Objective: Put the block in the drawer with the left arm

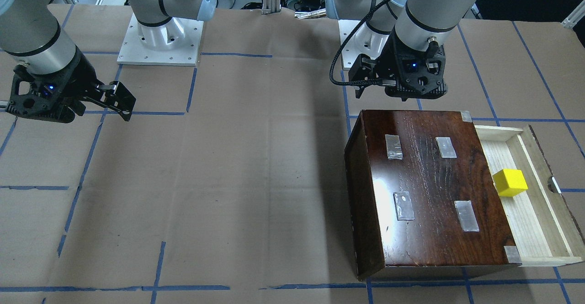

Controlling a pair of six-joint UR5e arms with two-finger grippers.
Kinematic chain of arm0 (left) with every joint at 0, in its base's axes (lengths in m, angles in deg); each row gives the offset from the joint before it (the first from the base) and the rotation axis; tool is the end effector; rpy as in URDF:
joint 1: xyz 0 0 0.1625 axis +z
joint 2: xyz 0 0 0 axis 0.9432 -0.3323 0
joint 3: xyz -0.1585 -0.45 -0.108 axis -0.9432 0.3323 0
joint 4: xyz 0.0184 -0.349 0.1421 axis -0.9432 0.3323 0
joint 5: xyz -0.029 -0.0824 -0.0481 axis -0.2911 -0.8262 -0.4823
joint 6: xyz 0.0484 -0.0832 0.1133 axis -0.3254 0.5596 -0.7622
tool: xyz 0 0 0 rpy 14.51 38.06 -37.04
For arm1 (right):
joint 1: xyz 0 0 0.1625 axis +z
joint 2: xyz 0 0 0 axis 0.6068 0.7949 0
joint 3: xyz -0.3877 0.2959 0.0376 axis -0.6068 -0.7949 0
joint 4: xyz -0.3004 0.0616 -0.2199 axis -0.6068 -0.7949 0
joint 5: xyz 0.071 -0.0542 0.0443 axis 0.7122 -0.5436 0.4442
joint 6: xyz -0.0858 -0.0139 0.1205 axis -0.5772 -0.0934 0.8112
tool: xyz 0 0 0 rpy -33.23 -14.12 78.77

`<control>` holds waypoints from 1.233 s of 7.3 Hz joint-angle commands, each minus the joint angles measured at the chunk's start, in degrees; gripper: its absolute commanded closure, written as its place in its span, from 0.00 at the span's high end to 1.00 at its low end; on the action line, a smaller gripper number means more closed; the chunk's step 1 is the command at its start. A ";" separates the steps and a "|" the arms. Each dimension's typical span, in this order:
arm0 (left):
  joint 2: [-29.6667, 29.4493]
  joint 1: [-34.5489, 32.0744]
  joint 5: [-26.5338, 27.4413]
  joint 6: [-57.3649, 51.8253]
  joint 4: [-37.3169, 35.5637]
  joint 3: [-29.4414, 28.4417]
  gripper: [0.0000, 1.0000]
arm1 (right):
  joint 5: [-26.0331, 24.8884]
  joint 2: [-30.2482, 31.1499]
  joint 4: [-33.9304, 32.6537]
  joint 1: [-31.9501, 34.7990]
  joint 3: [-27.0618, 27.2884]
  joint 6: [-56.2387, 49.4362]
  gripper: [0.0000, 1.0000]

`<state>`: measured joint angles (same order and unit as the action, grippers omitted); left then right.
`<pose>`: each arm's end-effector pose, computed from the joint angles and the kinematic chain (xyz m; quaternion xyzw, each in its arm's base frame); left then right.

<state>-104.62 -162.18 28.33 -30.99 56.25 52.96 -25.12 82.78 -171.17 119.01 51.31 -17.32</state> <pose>-0.1491 -0.4512 0.4865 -0.0184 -0.9988 -0.0437 0.0100 0.0646 -0.4786 0.4529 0.0605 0.9976 0.0324 0.0028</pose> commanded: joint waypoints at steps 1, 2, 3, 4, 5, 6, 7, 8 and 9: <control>0.19 0.00 0.23 0.39 -0.41 0.01 0.99 | 0.00 0.00 0.00 0.00 0.06 -0.09 1.00; 0.19 0.00 1.45 0.40 -0.41 0.01 0.99 | 0.00 0.00 0.00 0.00 -0.03 0.00 1.00; 0.19 0.00 1.72 0.66 -0.41 0.01 0.99 | 0.00 0.00 0.00 0.00 0.06 -0.09 1.00; 0.19 0.00 1.81 0.66 -0.33 0.10 0.99 | 0.00 0.00 0.00 0.00 0.06 -0.09 1.00; 0.11 0.09 1.81 0.66 -0.41 0.10 0.99 | 0.00 -0.09 0.00 0.00 0.06 -0.09 1.00; -0.16 0.09 1.64 0.66 -0.41 0.10 0.99 | 0.00 0.00 0.00 0.00 0.06 0.00 1.00; -0.42 0.09 1.64 0.66 -0.41 0.10 0.99 | 0.00 0.00 0.00 0.00 0.06 -0.09 1.00; -0.42 0.09 1.64 0.75 -0.50 0.10 0.99 | 0.00 0.00 0.00 0.00 0.06 -0.09 1.00; -0.42 0.09 1.64 0.83 -0.50 0.01 0.99 | 0.00 0.00 0.00 0.00 0.06 0.00 1.00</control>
<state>-104.99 -162.09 29.98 -30.25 55.78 53.04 -25.12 82.78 -171.17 119.01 51.37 -17.38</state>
